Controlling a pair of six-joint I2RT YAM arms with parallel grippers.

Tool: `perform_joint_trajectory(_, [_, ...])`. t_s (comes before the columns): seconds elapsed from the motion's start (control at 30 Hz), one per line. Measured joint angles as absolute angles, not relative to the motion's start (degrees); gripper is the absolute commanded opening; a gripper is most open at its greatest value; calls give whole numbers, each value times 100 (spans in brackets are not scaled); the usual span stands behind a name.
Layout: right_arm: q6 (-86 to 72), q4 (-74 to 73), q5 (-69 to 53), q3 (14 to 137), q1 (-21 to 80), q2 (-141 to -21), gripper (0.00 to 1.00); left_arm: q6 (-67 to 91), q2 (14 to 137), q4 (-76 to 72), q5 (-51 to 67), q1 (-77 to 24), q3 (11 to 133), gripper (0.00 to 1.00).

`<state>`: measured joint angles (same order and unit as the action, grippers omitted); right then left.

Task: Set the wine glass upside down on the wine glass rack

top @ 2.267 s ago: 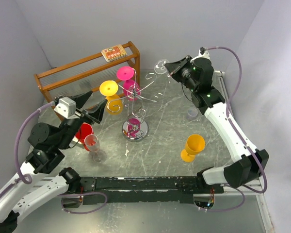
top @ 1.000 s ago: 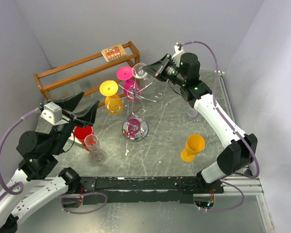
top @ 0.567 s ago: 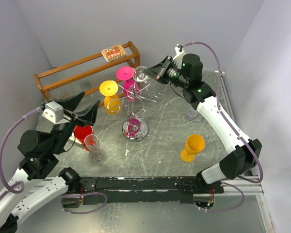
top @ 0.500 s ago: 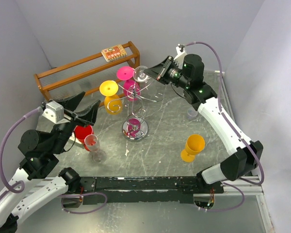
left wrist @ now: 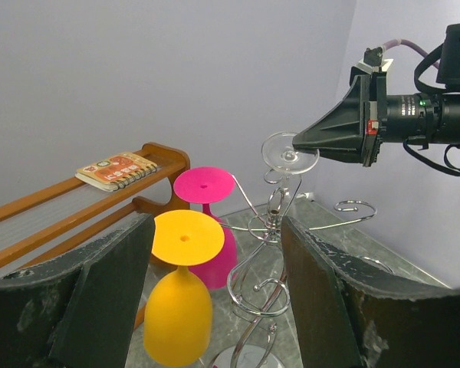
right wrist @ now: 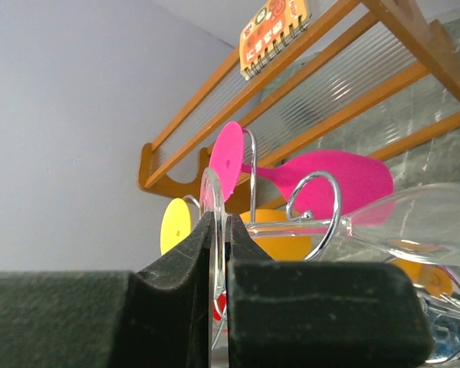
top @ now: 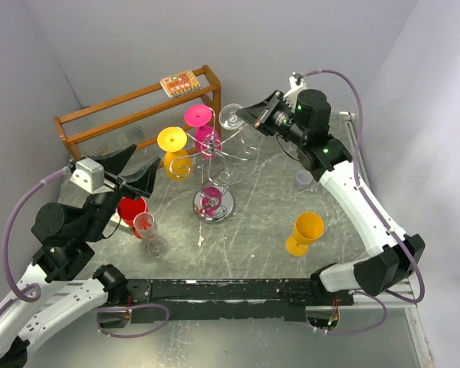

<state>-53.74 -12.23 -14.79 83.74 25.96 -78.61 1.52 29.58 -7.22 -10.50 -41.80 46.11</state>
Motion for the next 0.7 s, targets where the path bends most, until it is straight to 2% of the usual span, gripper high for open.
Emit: perform_joint_trajectory(0.7, [-5033, -1490, -694, 8694, 2596, -8138, 0, 152, 3006, -722, -1105, -4180, 4611, 77])
